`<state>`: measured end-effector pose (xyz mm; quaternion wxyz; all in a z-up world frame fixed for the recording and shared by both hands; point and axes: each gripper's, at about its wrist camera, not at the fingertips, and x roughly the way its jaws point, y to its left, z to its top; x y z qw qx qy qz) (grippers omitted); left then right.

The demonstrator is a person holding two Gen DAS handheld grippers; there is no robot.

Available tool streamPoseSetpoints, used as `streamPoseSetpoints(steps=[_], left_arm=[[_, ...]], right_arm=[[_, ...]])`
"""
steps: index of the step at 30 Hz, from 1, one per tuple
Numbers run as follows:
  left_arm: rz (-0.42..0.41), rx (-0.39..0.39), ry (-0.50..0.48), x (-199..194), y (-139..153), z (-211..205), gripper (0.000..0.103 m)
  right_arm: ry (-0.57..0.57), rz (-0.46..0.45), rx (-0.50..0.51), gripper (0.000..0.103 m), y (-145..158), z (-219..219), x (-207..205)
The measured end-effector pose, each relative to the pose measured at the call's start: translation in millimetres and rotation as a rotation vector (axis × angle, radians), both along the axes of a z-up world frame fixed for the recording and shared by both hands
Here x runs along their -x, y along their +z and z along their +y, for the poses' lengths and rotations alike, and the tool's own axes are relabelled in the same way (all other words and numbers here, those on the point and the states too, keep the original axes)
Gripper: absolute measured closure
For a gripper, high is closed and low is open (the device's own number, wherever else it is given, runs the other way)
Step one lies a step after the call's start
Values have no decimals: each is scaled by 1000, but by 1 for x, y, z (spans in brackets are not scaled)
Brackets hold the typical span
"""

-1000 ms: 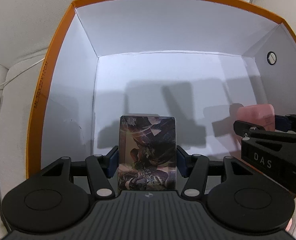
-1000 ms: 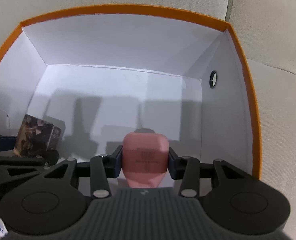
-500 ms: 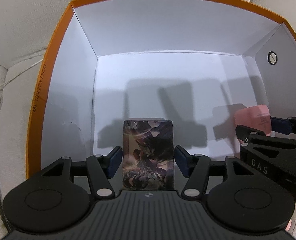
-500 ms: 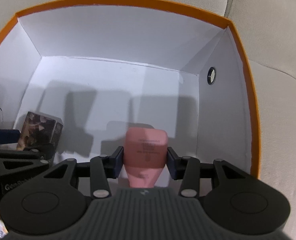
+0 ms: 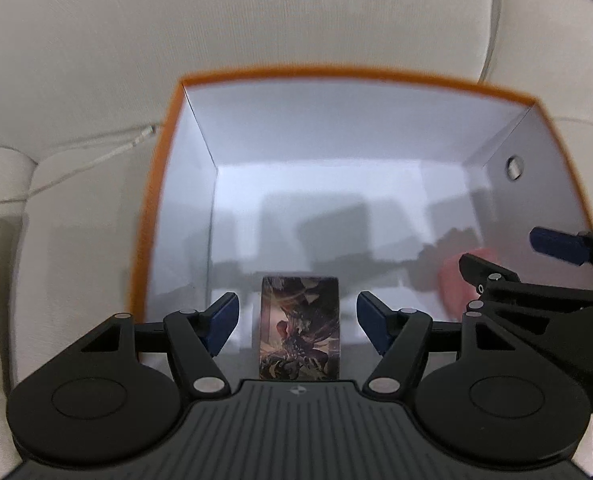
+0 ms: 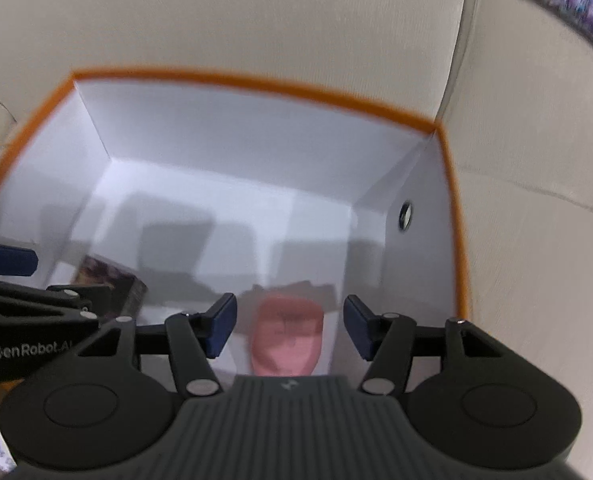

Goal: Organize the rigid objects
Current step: 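Grasp the Vaseline tube with the left tool while the right tool grasps the pink cup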

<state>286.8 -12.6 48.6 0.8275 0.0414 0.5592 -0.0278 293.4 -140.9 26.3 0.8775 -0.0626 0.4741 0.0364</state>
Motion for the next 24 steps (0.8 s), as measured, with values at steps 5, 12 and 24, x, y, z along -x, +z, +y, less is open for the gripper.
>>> streamPoseSetpoints(steps=[5, 12, 24], left_arm=[[-81, 29, 25, 24, 55, 12, 23], [-167, 56, 54, 92, 102, 26, 13], [42, 498, 557, 189, -9, 108, 15]], right_arm=[[24, -111, 16, 34, 57, -9, 37], [25, -213, 36, 25, 103, -21, 123], [-26, -106, -84, 22, 57, -42, 212]])
